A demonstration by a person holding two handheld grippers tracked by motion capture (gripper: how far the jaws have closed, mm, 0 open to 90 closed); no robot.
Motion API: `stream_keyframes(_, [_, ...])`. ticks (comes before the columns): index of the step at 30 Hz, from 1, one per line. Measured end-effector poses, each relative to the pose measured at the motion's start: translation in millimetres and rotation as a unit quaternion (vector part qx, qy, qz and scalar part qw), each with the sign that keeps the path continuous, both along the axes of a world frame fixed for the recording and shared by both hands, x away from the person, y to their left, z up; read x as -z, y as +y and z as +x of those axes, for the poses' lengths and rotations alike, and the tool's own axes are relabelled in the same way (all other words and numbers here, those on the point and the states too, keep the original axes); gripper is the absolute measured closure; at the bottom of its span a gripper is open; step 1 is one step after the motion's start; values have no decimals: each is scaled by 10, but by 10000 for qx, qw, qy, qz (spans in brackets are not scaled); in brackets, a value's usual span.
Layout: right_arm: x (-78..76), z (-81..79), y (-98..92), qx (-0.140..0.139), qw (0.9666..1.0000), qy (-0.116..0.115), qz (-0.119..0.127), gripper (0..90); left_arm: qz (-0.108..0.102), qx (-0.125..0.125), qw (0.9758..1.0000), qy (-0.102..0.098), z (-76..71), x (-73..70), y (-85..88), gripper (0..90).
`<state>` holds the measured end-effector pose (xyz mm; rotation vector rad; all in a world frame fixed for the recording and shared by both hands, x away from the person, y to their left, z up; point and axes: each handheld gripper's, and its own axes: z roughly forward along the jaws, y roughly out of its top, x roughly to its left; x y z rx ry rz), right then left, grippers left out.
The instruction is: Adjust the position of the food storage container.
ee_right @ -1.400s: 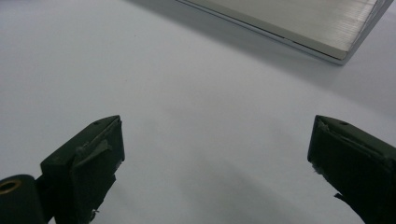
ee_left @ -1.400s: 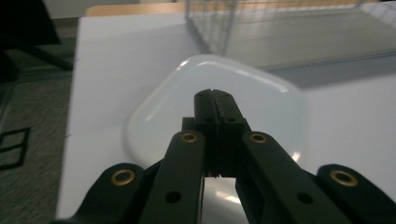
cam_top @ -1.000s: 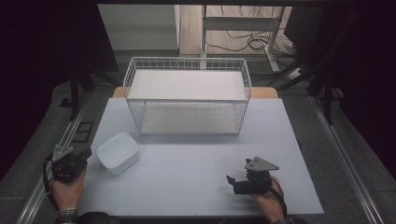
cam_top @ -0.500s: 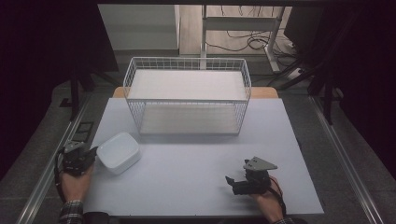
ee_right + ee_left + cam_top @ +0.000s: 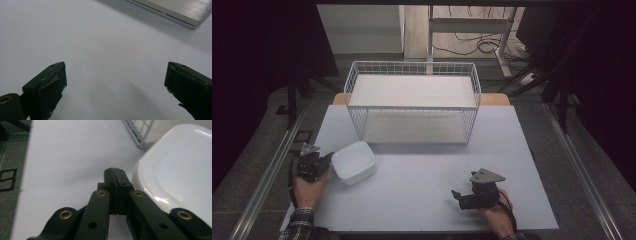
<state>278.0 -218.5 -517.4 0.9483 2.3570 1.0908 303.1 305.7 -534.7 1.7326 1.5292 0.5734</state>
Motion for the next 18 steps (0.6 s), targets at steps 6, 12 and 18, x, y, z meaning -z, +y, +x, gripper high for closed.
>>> stream_keyframes(6, [4,-2,7,-29,10000,6,-26,40,-27,338,9994,30,127,-5,-255,896])
stream_keyframes(12, [12,-1,18,-51,10000,12,-52,40,-2,576,9983,102,218,5,-449,893])
stream_keyframes(18, [5,-1,17,-79,9999,72,-39,44,-14,971,9952,96,309,-4,-741,893])
